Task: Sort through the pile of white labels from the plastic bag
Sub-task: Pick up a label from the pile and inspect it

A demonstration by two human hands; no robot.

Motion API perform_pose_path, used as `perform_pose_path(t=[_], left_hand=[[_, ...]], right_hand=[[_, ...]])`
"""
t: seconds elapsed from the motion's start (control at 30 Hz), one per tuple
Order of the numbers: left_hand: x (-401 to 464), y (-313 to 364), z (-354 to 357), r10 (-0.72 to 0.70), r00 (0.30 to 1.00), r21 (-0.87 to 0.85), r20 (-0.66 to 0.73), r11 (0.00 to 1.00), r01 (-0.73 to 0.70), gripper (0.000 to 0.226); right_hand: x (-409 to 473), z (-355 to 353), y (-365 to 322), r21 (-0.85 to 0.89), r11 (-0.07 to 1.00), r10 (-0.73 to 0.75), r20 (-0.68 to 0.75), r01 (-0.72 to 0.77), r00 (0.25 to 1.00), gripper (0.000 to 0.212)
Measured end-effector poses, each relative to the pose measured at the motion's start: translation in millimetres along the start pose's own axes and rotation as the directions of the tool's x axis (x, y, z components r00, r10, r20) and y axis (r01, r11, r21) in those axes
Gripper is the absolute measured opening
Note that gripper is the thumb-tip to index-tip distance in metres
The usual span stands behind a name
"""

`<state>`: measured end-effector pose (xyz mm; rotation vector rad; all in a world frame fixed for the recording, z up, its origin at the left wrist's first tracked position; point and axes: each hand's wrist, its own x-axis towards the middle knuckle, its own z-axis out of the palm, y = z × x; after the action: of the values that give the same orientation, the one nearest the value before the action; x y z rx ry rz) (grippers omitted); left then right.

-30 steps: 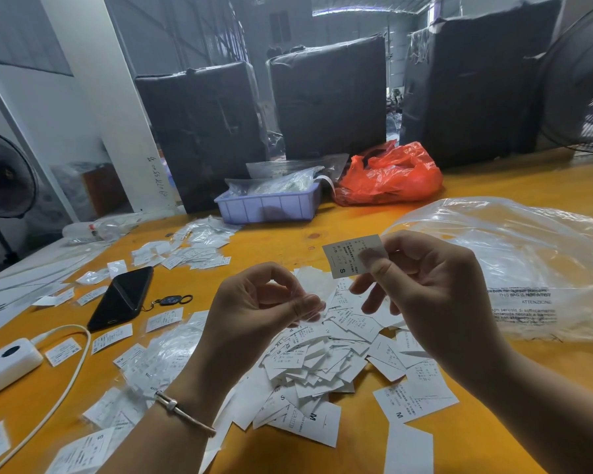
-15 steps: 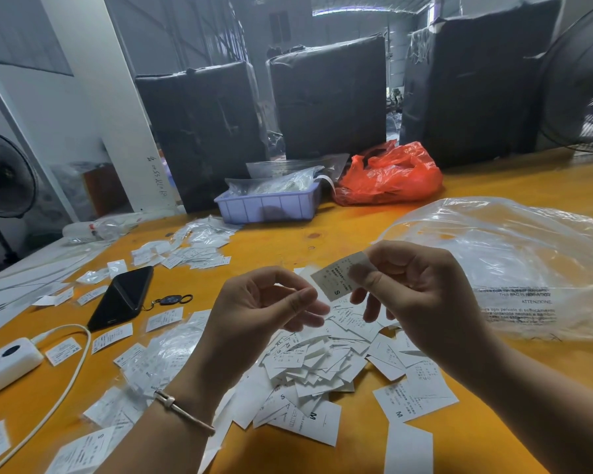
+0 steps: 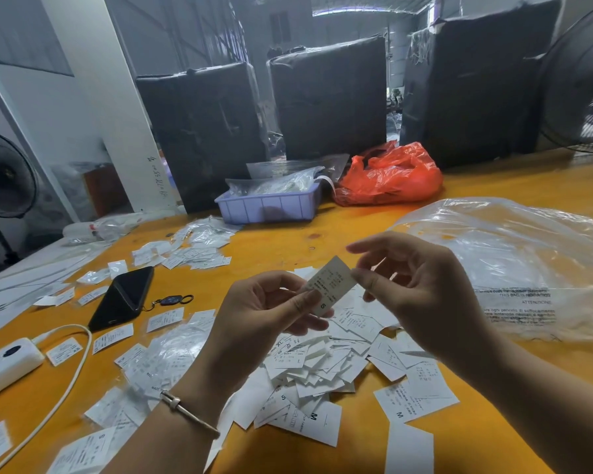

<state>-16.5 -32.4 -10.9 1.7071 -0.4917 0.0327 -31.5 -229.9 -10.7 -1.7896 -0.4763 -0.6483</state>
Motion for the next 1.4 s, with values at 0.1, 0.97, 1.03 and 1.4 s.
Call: perform_pose_path(t=[0.1,0.97,1.03,1.4], left_hand=[[-1.4,0.0,1.0,0.002,1.0,-0.014,0.013,1.0,-0.002,0.03],[2.6,-7.6,-6.8,0.001,1.0,0.144,-0.008,0.99,0.0,0.017],[3.9,-6.6,-13.9,-0.015,0.998,0.174,-0.063,0.984,0.026,0.012],[10.8,-25.4,-54.1,-0.251,0.884,0.618,-0.394,0.64,0.457,0.021]], right_hand=[[-1.7,1.7,-1.2,-0.047,0.998,-0.029,0.009,0.03,1.0,0.024],[-4.1,6.1,5.2,-0.034,0.999,-0.017,0.101,0.02,0.995,0.014],[-0.5,1.1,8.3,-0.18,0.983,-0.023,0.023,0.027,0.999,0.009],[24.6,-43.1,41.7,-0.918,0.325,0.294,-0.13,-0.227,0.947,0.013]])
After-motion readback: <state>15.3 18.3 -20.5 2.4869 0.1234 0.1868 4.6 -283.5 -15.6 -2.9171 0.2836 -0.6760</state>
